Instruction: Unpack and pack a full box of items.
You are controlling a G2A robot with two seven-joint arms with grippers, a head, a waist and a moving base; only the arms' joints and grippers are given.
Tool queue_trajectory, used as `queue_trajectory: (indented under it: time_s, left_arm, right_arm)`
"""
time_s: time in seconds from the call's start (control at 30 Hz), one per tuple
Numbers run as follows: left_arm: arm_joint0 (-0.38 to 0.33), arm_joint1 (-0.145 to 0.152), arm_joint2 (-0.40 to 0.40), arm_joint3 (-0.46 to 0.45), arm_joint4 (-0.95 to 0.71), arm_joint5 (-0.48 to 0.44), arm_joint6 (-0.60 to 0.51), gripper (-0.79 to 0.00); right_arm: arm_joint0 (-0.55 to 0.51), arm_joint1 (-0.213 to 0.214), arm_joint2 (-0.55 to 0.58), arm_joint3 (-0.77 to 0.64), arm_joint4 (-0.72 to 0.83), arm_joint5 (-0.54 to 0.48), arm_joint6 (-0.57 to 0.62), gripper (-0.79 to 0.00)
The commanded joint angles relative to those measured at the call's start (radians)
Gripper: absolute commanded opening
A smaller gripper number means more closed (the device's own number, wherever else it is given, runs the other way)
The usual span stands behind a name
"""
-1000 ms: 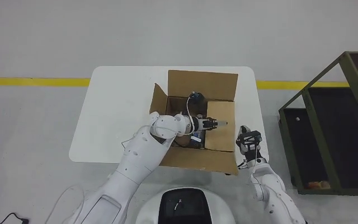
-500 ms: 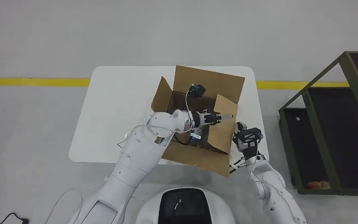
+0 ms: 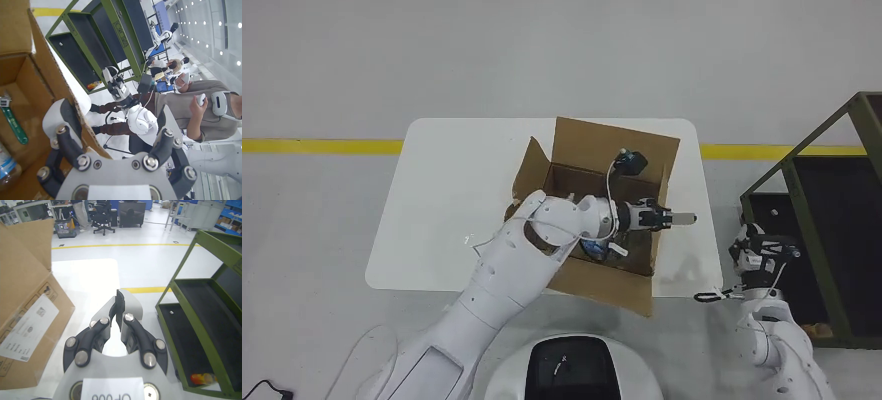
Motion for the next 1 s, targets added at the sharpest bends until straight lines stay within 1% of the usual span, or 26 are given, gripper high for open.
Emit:
queue_trajectory:
  time_s: [0.0,0.2,0.3,0.4,0.47,0.67,0.83,0.87,0.9,0.97]
  left_arm:
    - [-0.019,-0.015,0.039,0.032,-0.019,-0.013,0.016,0.0]
    - [-0.069,-0.065,0.143,0.128,-0.057,-0.044,0.055,0.0]
    - [-0.091,-0.086,0.184,0.174,-0.061,-0.059,0.066,0.0]
    - [-0.108,-0.105,0.217,0.221,-0.055,-0.057,0.07,0.0]
    - [-0.123,-0.117,0.238,0.253,-0.033,-0.038,0.074,0.0]
    - [-0.151,-0.145,0.276,0.316,0.008,0.01,0.091,0.0]
    - [-0.156,-0.158,0.282,0.344,0.016,0.017,0.099,0.0]
    - [-0.157,-0.159,0.278,0.346,0.016,0.014,0.1,0.0]
    - [-0.159,-0.158,0.272,0.344,0.013,0.011,0.103,0.0]
    - [-0.166,-0.153,0.253,0.331,0.016,0.0,0.102,0.0]
  right_arm:
    - [-0.008,0.002,0.032,-0.009,0.007,0.013,0.011,-0.785]
    - [-0.026,0.004,0.098,-0.035,0.017,0.056,0.026,-0.785]
    - [-0.037,0.004,0.123,-0.045,0.021,0.07,0.031,-0.785]
    - [-0.045,0.004,0.141,-0.051,0.021,0.074,0.038,-0.785]
    - [-0.049,0.004,0.148,-0.056,0.021,0.073,0.041,-0.785]
    - [-0.057,0.0,0.145,-0.071,0.021,0.072,0.041,-0.785]
    - [-0.06,-0.003,0.138,-0.077,0.028,0.061,0.043,-0.785]
    - [-0.06,-0.003,0.137,-0.078,0.035,0.055,0.044,-0.763]
    - [-0.06,-0.004,0.137,-0.08,0.046,0.048,0.047,-0.714]
    - [-0.06,-0.005,0.139,-0.087,0.073,0.032,0.054,-0.536]
